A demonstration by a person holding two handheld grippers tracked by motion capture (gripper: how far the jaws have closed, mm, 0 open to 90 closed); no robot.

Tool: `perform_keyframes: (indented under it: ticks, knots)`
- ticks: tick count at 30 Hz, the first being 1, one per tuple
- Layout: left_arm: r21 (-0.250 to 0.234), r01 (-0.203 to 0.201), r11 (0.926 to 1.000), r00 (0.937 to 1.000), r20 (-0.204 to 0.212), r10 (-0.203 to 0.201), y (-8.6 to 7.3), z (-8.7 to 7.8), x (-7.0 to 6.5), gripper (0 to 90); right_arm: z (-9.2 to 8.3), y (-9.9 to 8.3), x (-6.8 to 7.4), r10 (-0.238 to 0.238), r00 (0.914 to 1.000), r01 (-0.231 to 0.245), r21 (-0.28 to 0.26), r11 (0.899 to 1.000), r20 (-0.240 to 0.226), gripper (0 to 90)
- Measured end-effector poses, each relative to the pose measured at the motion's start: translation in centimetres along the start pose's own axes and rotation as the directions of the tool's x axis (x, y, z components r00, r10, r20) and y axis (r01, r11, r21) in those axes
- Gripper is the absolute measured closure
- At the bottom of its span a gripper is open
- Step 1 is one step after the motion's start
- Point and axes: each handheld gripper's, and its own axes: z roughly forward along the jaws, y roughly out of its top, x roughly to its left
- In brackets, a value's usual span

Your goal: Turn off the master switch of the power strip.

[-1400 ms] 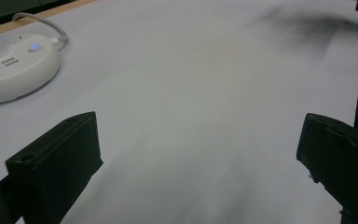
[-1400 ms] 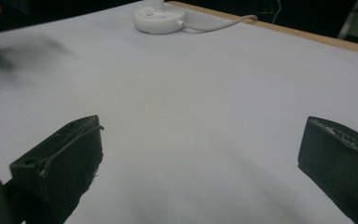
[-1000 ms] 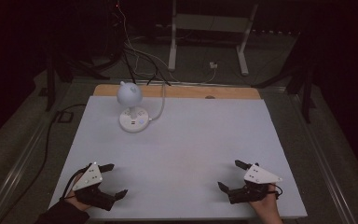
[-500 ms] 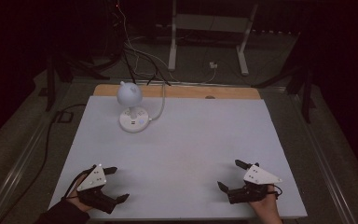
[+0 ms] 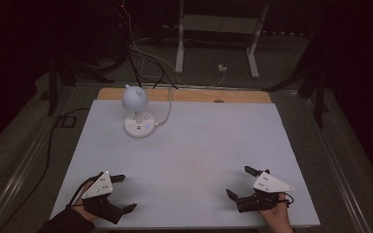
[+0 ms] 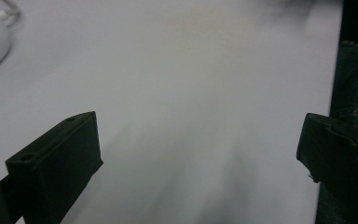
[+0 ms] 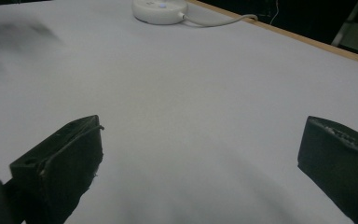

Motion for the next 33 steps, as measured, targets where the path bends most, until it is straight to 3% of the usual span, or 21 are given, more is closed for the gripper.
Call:
perform_keyframes:
  ticks: [13, 24, 33]
  knots:
    - [-0.006, -0.002, 1.0000, 0.9972, 0.075, 0.003, 2.2, -0.2, -0.1, 0.2, -0.2, 0.3, 0.4, 0.016, 0.9999, -0.016, -0.026, 1.000, 0.003, 0.0]
    - [0.009, -0.047, 0.9989, 0.9949, 0.089, 0.046, 4.1, -0.3, 0.1, 0.2, -0.4, 0.3, 0.3, 0.026, 0.9995, -0.025, -0.040, 0.999, 0.018, 0.0]
    - [0.007, -0.057, 0.9983, 0.9951, 0.081, 0.057, 5.4, -0.2, 0.7, 0.2, -0.5, 0.4, 0.3, 0.031, 0.9994, -0.031, -0.047, 0.998, 0.013, 0.0]
